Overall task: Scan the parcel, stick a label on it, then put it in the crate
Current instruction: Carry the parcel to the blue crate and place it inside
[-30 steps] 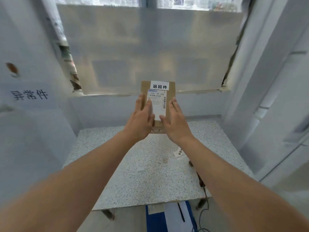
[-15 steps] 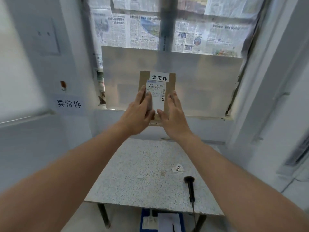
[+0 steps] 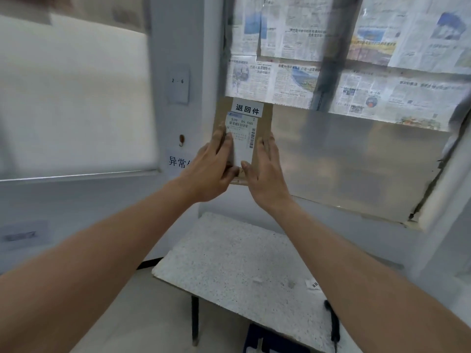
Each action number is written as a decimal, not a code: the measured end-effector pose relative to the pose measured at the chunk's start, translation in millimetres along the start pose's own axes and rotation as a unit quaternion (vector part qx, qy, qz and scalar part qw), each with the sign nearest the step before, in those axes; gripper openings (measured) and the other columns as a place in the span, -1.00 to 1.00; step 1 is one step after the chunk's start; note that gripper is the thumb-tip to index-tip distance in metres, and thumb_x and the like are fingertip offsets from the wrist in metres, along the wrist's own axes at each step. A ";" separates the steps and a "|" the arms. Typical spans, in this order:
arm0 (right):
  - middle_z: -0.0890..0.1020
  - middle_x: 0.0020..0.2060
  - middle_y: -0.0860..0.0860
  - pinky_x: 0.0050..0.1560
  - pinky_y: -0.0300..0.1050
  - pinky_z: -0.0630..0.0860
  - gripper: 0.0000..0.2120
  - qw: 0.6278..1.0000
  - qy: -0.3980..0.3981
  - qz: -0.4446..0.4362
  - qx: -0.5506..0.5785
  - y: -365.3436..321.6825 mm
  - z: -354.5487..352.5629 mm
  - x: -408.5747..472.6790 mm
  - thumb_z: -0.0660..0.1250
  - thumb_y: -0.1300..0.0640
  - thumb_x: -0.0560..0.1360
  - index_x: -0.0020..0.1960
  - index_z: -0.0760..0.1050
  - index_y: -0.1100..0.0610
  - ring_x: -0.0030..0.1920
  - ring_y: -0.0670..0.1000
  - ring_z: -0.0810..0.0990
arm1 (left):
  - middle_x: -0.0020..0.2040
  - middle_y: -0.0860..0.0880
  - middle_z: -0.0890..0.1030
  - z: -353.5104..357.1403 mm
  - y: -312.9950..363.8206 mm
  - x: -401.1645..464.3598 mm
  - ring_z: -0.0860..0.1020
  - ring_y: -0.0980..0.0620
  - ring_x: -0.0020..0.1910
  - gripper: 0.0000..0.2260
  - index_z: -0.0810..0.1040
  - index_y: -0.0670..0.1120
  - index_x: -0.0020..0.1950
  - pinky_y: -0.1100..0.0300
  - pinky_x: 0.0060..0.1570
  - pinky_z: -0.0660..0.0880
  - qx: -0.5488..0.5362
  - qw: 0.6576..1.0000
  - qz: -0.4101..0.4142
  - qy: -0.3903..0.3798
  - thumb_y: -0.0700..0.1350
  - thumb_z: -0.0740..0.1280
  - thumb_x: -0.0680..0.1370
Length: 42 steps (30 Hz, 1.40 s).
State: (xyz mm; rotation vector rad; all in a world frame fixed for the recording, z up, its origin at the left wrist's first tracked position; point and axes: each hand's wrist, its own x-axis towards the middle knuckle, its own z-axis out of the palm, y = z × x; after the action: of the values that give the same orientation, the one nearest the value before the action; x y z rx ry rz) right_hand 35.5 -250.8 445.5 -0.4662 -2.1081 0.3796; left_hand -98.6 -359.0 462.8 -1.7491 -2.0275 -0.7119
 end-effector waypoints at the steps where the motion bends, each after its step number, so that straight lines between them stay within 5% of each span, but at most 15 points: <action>1: -0.03 0.66 0.15 0.32 -0.62 -0.22 -0.34 1.000 -0.009 -0.006 0.005 -13.3 11.8 2.1 0.29 0.19 0.67 0.65 0.04 0.24 0.63 0.03 -0.09 | 0.67 -0.20 -0.12 -9.8 -12.3 -9.6 0.25 -0.33 0.52 -0.26 -0.03 -0.26 0.64 -0.21 0.47 0.29 0.005 1.000 -0.009 0.000 0.04 0.26 0.63; 8: -0.02 0.66 0.19 0.56 -0.18 -0.06 -0.35 0.998 -0.045 -0.012 0.044 -112.7 105.2 1.4 0.26 0.17 0.68 0.65 0.03 0.26 0.65 0.11 -0.10 | 0.67 -0.22 -0.12 -75.4 -104.3 -86.0 0.27 -0.32 0.52 -0.28 -0.03 -0.27 0.64 -0.17 0.48 0.29 0.039 0.998 -0.058 -0.011 0.03 0.24 0.65; 24: -0.04 0.67 0.09 0.37 -0.45 -0.08 -0.39 0.973 -0.156 -0.078 0.154 -298.8 308.0 -9.1 0.20 0.15 0.71 0.67 0.02 0.18 0.62 -0.04 -0.07 | 0.67 -0.23 -0.14 -182.2 -288.5 -252.7 0.22 -0.29 0.55 -0.28 -0.04 -0.28 0.64 -0.13 0.51 0.24 0.101 0.973 -0.208 -0.015 0.01 0.23 0.65; 32: -0.01 0.67 0.11 0.45 -0.32 -0.02 -0.38 0.949 -0.218 -0.099 0.206 -331.6 416.1 9.3 0.22 0.17 0.69 0.67 0.03 0.18 0.65 -0.01 -0.10 | 0.68 -0.21 -0.16 -185.3 -383.8 -290.9 0.16 -0.27 0.59 -0.26 -0.04 -0.25 0.65 -0.10 0.54 0.20 0.115 0.950 -0.288 -0.029 0.05 0.25 0.65; 37: -0.03 0.67 0.07 0.37 -0.52 -0.09 -0.37 0.935 -0.248 -0.101 0.234 -335.2 490.0 29.2 0.22 0.17 0.69 0.67 0.02 0.14 0.65 -0.05 -0.11 | 0.68 -0.19 -0.12 -175.4 -447.4 -295.2 0.23 -0.28 0.55 -0.27 -0.01 -0.23 0.65 -0.11 0.51 0.26 0.120 0.938 -0.322 -0.041 0.06 0.26 0.64; 42: -0.02 0.67 0.09 0.41 -0.35 0.00 -0.37 0.925 -0.273 -0.099 0.244 -340.2 553.3 42.2 0.23 0.17 0.69 0.67 0.03 0.16 0.63 -0.03 -0.08 | 0.68 -0.17 -0.09 -164.4 -504.6 -301.3 0.28 -0.30 0.52 -0.28 0.01 -0.24 0.65 -0.11 0.49 0.30 0.123 0.930 -0.344 -0.047 0.06 0.26 0.64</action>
State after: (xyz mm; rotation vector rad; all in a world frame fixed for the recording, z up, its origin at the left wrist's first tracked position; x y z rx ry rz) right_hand -513.1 -581.0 328.7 0.1725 -2.4412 0.9731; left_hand -555.0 -748.9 352.9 -0.9270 -2.6830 -0.5260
